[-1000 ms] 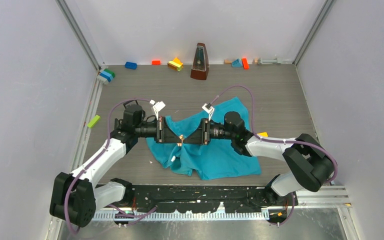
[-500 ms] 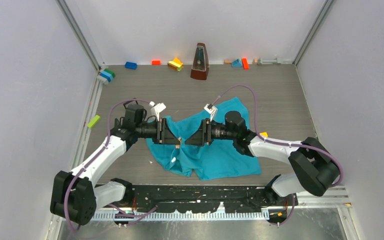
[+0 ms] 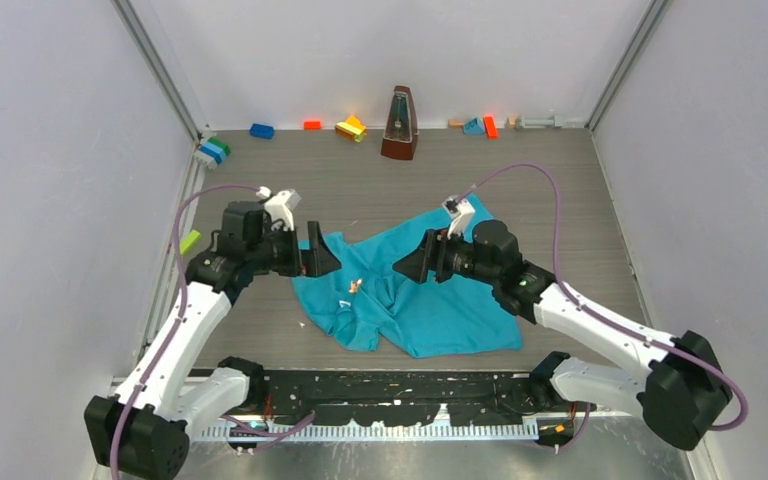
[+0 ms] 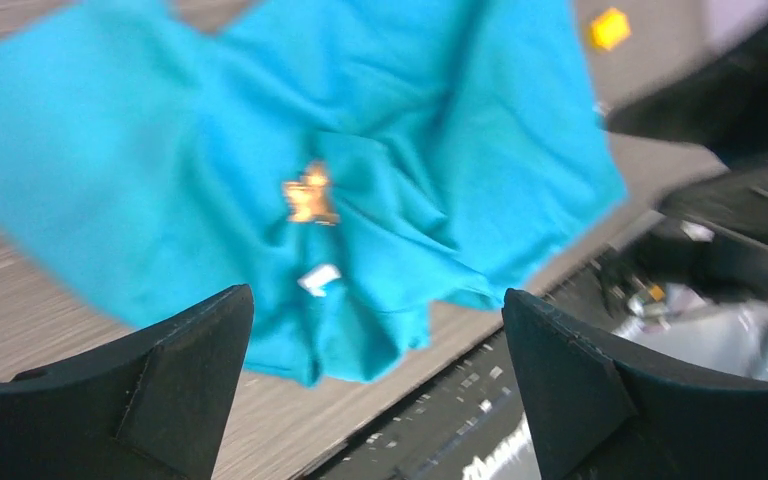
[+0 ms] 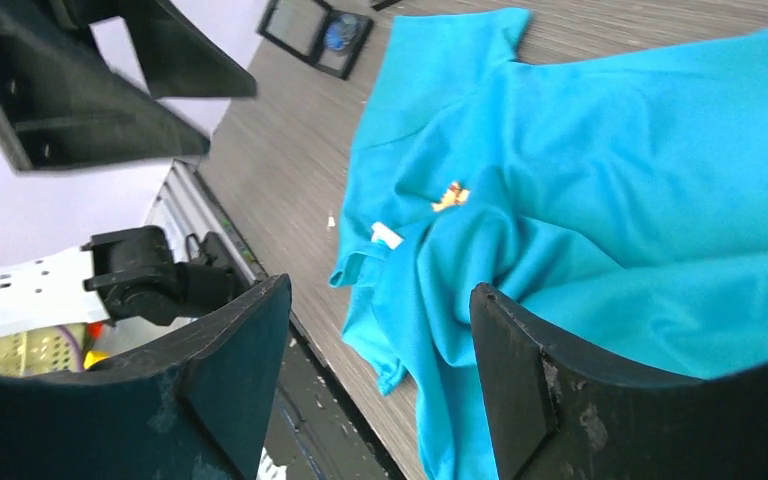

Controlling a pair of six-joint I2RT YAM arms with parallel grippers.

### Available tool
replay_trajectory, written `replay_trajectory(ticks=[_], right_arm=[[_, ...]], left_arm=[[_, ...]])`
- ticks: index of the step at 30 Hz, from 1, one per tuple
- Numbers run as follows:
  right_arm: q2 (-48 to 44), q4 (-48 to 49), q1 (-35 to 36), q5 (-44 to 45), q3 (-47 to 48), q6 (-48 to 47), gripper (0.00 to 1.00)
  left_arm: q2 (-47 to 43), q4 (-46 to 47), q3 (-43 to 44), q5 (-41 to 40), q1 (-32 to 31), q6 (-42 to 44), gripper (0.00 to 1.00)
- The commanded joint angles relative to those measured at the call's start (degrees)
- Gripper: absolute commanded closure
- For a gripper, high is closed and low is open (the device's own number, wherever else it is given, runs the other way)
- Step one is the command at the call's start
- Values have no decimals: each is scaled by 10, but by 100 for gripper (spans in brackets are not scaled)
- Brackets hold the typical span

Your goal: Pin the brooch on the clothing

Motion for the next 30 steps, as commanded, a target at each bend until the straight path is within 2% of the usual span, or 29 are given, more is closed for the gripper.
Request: replay_trajectory(ticks=[1,4,6,9,15,18,20,30], right_arm=[[-59,-106,-2,88,20,-27,28],[-112,-143,-2,107,9,-23,28],[-137,-159,-2,114,0,-19,27],[-171,-175,-2,115,-12,-10,27],[-218,-178,-2,103,-39,18,28],[-234,-179,-2,95,-48,27,28],[-250,-180,-2,90,-55,32,28],[-280,-195,-2,94,-67,33,28]], left_arm=[[38,-89,45,-193,55,10,1],[67,-111,69,-289,80,22,1],[83,-101,73,-383,83,34,1],[123,-79,70,-441,97,48,2],[243,-44,96,-469,122,57,9],[289,-19,110,-464,135,52,25],[311,-4,118,-463,136,50,31],[378,42,120,-494,137,59,35]])
